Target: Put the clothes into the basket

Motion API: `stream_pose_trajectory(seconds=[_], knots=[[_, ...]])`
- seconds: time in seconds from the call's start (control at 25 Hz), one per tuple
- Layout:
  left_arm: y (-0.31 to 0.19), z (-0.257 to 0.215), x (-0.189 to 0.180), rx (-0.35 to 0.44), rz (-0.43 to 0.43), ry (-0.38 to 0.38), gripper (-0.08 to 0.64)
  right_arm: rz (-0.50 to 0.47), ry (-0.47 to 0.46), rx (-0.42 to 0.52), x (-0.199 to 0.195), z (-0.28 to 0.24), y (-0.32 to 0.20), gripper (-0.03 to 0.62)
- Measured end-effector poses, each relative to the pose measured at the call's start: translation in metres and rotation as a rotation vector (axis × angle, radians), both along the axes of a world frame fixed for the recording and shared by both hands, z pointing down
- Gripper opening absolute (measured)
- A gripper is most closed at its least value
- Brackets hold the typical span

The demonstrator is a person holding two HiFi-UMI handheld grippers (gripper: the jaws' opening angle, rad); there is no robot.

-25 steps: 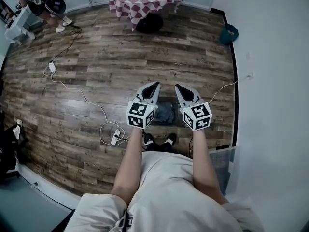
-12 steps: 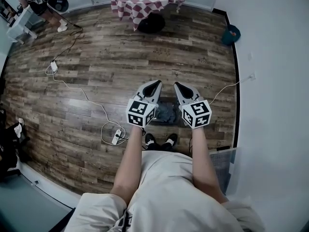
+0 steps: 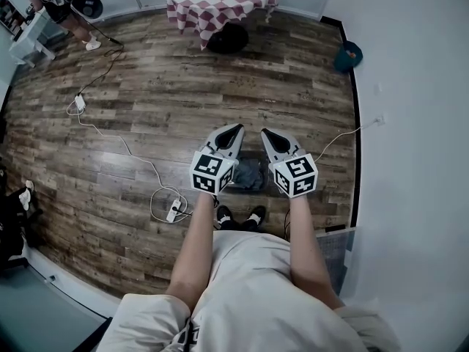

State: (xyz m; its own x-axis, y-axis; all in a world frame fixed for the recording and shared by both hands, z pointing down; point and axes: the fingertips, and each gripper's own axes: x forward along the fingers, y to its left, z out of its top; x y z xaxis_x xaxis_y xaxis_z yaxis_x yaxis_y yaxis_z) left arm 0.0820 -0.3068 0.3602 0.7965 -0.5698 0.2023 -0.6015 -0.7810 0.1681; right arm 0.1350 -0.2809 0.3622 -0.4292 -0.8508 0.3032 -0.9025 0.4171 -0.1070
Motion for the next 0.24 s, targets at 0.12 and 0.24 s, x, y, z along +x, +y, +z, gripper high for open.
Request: stream_pose_trajectory(seconds=[0.12, 0.24], knots=[[-0.0016, -0.001, -0.0013, -0.003, -0.008, 0.003, 0.012, -0.006, 0.014, 0.002, 0.0006, -0.0018, 0.0012, 0.021], [-0.0039, -0.0049, -0.0003, 0.01, -0.008, 0.009, 0.012, -0.011, 0.027, 0.011, 0.0016, -0.0061, 0.0003, 0.021]])
